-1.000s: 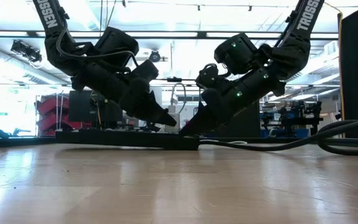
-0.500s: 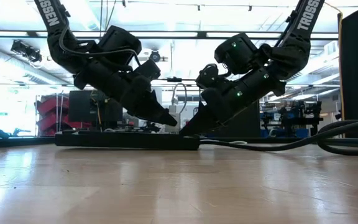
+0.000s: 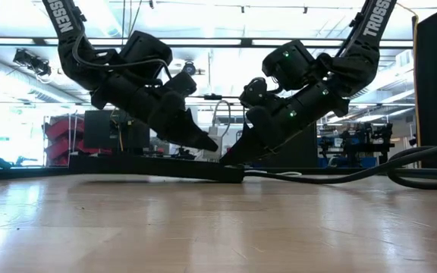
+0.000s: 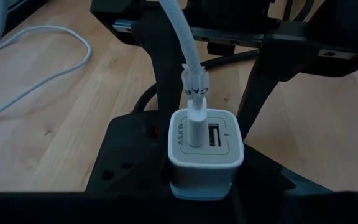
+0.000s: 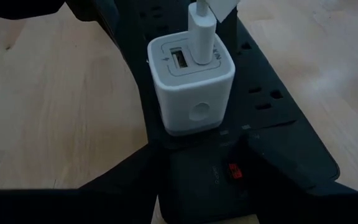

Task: Insert USB
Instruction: Remove the white charger adapter from the black outlet extension, then remove the white charger cable from the white charger adapter

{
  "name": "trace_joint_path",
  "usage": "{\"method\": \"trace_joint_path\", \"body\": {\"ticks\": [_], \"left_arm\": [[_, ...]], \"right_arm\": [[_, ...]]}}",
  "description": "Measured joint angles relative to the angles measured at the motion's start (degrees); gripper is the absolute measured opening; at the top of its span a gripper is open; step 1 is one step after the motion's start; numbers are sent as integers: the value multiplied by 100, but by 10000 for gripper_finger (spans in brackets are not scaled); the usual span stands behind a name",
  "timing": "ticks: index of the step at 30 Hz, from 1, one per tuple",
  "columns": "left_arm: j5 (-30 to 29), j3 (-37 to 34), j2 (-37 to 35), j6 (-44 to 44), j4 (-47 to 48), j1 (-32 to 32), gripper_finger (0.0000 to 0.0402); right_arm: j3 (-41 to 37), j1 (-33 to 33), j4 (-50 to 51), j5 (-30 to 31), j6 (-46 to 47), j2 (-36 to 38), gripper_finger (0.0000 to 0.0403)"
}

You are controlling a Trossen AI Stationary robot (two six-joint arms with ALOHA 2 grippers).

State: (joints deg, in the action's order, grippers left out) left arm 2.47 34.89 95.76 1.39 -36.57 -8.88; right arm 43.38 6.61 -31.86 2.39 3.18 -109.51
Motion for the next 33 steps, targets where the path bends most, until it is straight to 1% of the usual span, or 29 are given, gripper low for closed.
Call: {"method": "trace_joint_path", "body": {"ticks": [14, 19, 23, 27, 30, 33], "left_arm": [[47, 20, -43, -50, 124, 0, 127], [14, 20, -159, -55, 204, 0, 127], [111, 110, -348, -92, -332, 17, 127], [259, 42, -345, -90, -171, 5, 127], [295, 77, -463, -72, -329, 7, 127], [273, 47, -411, -70, -42, 6, 127]], "right_arm": [[2, 3, -4, -9, -20, 0, 185], [4, 3, -13, -11, -4, 0, 182], [7, 14, -10, 59, -48, -4, 186], [7, 14, -4, 63, -48, -4, 186], [7, 19, -5, 60, -47, -4, 183], [2, 25, -18, 37, -47, -4, 182]]}}
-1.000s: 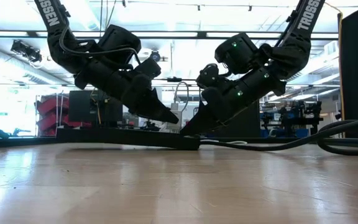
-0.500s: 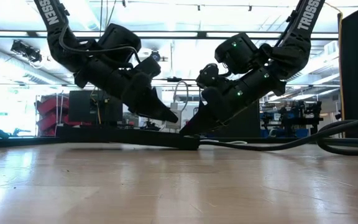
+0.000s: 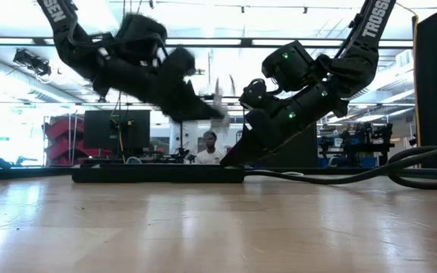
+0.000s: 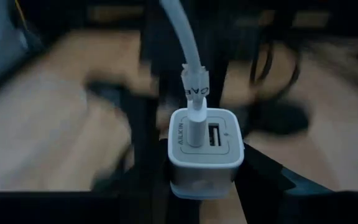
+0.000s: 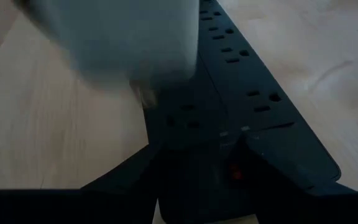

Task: Insert USB
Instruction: Remove the white charger cable from the white charger adapter

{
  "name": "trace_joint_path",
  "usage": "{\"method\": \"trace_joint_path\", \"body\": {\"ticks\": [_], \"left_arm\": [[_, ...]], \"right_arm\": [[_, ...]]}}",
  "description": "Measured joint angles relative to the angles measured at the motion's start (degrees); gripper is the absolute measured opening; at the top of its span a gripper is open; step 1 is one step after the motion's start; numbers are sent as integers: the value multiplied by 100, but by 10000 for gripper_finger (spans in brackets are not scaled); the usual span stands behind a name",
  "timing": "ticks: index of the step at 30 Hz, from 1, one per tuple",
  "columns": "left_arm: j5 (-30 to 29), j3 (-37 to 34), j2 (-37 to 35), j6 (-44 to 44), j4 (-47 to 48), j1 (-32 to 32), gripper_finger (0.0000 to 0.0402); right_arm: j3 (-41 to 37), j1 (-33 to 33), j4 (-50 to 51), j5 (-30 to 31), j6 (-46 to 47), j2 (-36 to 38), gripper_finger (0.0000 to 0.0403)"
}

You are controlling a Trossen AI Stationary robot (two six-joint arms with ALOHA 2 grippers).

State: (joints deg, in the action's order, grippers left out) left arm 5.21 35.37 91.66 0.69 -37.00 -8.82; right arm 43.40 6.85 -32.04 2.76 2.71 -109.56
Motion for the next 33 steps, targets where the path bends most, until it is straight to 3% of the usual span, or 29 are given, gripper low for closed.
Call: {"method": "trace_joint_path", "body": {"ticks": [7, 16, 26, 33], "left_arm": [[-174, 2, -1, 24, 453, -2, 127], [-321, -4, 0, -90, 773, 62, 127], [-351, -6, 0, -96, 627, 216, 127], [-222, 36, 0, -94, 500, 385, 127]], "right_arm": [[-7, 0, -19, -24, -65, 130, 184], [-31, -9, 625, -50, 75, 843, 183], [-13, -227, -364, -155, 180, 1008, 169], [-9, -273, -509, -248, 286, 1008, 154]]}}
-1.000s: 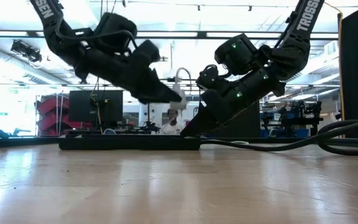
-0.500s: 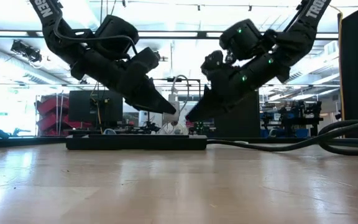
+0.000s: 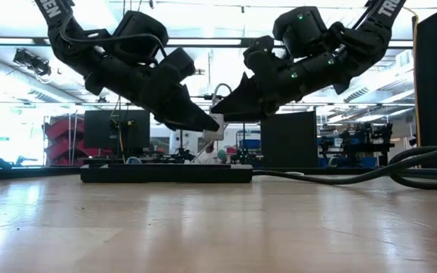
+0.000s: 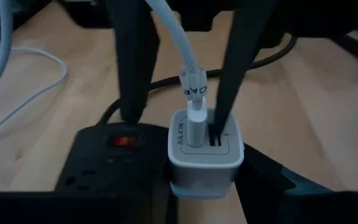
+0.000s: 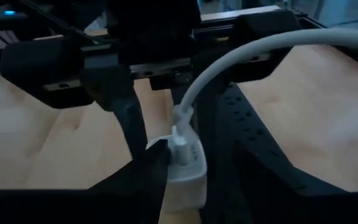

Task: Insert USB
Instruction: Remove the white charger cable from the white charger adapter

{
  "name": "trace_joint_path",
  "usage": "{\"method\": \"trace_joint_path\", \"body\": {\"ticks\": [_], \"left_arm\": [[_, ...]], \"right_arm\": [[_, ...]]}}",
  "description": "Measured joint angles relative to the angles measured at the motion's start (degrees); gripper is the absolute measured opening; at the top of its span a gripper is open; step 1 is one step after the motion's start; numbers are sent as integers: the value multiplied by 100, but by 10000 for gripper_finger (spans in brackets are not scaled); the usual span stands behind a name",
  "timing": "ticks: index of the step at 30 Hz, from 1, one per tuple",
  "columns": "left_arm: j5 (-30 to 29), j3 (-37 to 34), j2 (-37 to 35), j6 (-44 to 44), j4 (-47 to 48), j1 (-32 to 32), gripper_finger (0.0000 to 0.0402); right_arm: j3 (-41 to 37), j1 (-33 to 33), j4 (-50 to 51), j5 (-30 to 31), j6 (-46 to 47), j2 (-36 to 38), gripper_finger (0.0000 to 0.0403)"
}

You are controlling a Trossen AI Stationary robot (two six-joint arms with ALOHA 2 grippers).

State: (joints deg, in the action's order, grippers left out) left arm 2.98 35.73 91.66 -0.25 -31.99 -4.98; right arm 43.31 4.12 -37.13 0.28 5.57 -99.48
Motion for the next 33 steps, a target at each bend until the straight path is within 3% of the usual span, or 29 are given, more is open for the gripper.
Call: {"method": "trace_joint_path", "body": {"ticks": [8, 19, 33], "left_arm": [[-38, 113, 7, 70, 27, 136, 127], [-152, 114, 7, 73, 158, 134, 128], [-234, 129, -2, 122, 273, 136, 129]], "right_arm": [[7, -11, -105, -236, 45, 7, 110], [9, -31, -78, -296, -247, 7, 8], [2, -148, -229, 17, -416, 4, 1]]}}
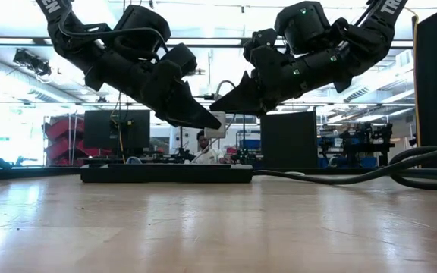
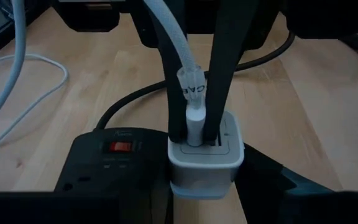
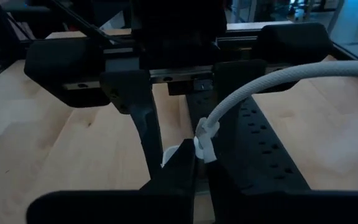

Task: Insert USB
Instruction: Remove the white charger cable from the white charger adapter

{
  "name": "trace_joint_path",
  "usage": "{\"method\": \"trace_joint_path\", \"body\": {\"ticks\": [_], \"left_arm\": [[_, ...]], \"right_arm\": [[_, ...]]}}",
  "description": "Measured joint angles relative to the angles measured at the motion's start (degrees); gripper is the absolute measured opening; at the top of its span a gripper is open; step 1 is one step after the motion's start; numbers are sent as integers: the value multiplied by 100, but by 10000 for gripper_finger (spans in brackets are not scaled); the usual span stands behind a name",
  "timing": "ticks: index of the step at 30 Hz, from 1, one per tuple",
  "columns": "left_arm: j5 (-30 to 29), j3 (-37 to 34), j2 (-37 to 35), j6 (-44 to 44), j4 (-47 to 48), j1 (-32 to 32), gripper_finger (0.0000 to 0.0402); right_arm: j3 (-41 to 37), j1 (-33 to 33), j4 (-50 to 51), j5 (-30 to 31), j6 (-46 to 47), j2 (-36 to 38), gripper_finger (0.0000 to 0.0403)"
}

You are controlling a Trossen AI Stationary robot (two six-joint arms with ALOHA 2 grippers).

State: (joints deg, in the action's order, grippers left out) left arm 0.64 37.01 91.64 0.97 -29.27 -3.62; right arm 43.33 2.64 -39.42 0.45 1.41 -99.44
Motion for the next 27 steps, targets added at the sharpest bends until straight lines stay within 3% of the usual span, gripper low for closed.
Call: {"method": "trace_joint_path", "body": {"ticks": [13, 22, 27], "left_arm": [[-60, -23, 23, 12, 255, 11, 129], [-166, -15, 13, 17, 307, 0, 129], [-425, -17, -81, 28, 843, -2, 129]], "right_arm": [[32, -53, -792, 522, -103, 33, 0], [15, -75, -476, 476, -109, 38, 0], [13, -24, 285, 753, -69, 222, 0]]}}
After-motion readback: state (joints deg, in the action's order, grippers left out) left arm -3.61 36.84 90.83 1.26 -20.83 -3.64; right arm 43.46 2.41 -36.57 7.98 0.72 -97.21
